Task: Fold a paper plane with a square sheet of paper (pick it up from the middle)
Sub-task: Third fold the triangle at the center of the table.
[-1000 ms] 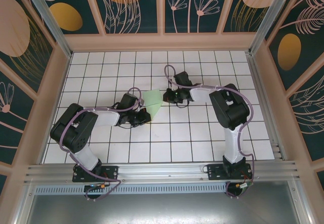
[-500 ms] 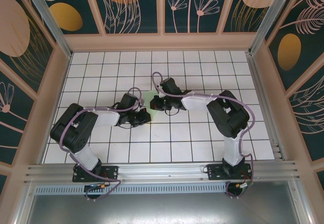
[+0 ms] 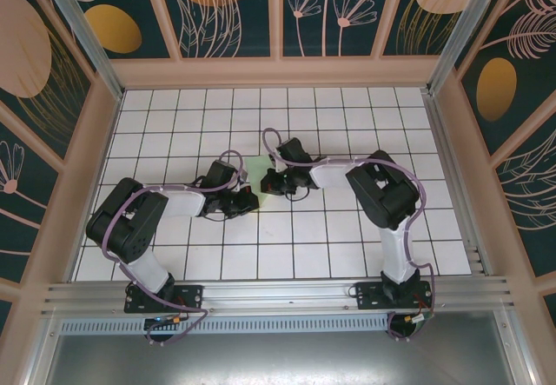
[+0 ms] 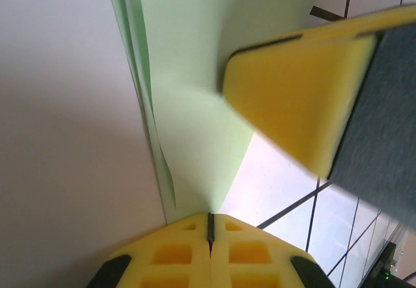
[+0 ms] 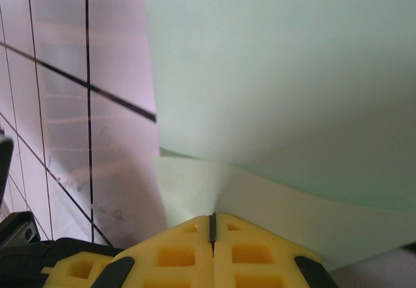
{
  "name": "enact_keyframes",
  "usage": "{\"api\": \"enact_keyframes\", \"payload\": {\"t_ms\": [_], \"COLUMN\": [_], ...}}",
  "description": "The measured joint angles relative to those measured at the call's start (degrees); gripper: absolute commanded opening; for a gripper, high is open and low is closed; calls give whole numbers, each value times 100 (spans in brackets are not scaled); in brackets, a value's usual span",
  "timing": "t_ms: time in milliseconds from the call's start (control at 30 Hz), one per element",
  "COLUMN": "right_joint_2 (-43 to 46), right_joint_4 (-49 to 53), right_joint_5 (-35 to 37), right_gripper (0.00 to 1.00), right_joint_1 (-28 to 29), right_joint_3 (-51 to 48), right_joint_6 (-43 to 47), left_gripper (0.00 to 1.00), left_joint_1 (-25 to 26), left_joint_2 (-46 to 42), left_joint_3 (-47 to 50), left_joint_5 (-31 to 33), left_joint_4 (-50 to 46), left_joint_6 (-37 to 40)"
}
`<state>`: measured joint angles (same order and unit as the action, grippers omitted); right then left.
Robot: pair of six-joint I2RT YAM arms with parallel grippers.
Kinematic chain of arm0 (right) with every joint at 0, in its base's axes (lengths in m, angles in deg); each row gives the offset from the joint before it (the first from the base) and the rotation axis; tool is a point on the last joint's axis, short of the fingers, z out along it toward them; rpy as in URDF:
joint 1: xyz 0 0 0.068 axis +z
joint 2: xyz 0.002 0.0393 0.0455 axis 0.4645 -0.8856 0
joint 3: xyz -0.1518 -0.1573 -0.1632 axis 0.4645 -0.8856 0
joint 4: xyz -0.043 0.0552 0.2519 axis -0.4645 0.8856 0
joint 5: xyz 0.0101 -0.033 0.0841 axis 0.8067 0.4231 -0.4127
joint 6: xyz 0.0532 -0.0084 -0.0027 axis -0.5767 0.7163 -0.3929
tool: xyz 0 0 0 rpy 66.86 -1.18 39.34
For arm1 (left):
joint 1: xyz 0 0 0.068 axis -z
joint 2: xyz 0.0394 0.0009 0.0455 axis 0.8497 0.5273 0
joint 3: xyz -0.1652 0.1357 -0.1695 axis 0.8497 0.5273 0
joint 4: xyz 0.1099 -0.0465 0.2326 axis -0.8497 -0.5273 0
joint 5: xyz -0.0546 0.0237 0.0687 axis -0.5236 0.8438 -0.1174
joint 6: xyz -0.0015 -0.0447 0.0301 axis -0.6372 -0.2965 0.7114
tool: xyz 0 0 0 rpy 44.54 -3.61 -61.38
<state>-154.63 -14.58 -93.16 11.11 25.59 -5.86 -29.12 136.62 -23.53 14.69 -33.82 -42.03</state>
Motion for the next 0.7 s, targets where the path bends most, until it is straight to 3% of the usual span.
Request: {"api": "enact_keyframes", "payload": {"t_ms": [167,400,533,700], "right_joint_2": [-37,424,828,686], "right_joint_4": [2,201,146,-103], "right_joint_5": [-28,984,1051,662], "right_gripper": [0,0,0,0], "right_joint_1": [-529,-870,-614,-15], "right_joint_3": [50,11,-26,-26], "right_joint_6": [74,52,-13,-304], "left_gripper": [0,0,0,0], "left_joint_1": [0,28,26,26], "left_joint_2": [0,0,2,2], "left_joint_3": [2,-221,-328,-358], "left_joint_5": [0,142,243,262], "left_joint_4": [4,-365,-566,-645], "left_joint_6": [94,586,817,938]}}
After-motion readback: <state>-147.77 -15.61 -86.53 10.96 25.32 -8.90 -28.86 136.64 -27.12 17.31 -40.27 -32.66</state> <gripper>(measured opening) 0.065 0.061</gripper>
